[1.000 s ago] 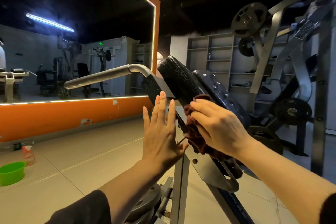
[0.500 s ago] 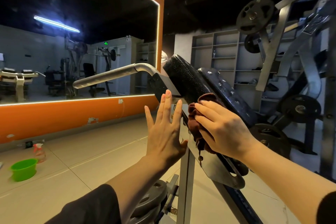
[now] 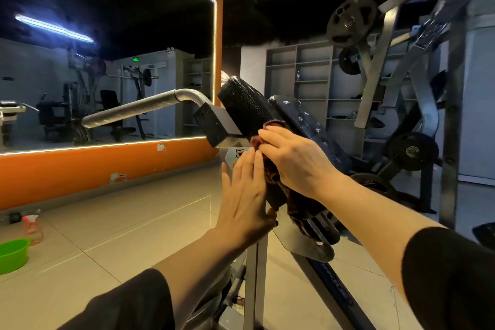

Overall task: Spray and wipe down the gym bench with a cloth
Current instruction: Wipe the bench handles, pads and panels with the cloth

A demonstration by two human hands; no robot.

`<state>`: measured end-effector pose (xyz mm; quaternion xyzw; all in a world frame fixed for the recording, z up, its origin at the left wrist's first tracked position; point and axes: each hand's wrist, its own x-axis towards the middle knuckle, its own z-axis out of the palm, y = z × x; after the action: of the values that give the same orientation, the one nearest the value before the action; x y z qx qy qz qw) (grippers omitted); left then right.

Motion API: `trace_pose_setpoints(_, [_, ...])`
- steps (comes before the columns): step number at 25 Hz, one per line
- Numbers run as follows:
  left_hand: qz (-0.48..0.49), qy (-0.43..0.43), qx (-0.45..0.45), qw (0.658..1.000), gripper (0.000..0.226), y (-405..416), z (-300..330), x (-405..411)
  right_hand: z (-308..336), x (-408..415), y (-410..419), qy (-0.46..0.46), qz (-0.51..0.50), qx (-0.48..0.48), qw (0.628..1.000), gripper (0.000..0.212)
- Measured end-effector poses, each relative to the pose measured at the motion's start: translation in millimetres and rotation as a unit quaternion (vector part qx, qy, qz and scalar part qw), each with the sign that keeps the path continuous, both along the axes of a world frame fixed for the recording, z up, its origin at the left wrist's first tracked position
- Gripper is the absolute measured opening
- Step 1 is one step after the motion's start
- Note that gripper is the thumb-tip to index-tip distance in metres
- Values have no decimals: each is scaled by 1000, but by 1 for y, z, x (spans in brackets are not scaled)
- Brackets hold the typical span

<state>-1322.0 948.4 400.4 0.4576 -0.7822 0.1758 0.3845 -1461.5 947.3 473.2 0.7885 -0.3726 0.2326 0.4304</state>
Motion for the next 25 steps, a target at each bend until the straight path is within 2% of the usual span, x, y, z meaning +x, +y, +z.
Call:
trace_pose_setpoints(4, [-10, 40, 3, 999, 106, -6, 1, 5, -9, 0, 1, -25, 11, -3, 1000, 35])
trace_pose_setpoints(8, [-24, 24, 4, 999, 106, -6, -3, 5, -41, -47, 23, 41, 29, 3, 999, 41])
trace_pose_setpoints(12, [-12, 9, 16, 1000, 106, -5, -9, 1, -66, -77, 47, 95, 3, 18, 995, 51])
trace_pose_setpoints(15, [-11, -5, 29, 1000, 104, -4, -11, -3, -61, -72, 46, 119, -18, 24, 992, 54])
trace_pose_setpoints(18, [-18, -5, 27, 999, 102, -5, -12, -2, -42, -49, 34, 105, -12, 14, 994, 46])
trace_pose_setpoints(21, [6, -2, -66, 998, 104, -11, -8, 9, -13, -18, 17, 86, -29, -3, 996, 42])
trace_pose_setpoints(25, [59, 16, -181, 982, 100, -26, 10, 32, 34, 32, -5, -59, -38, 21, 997, 38])
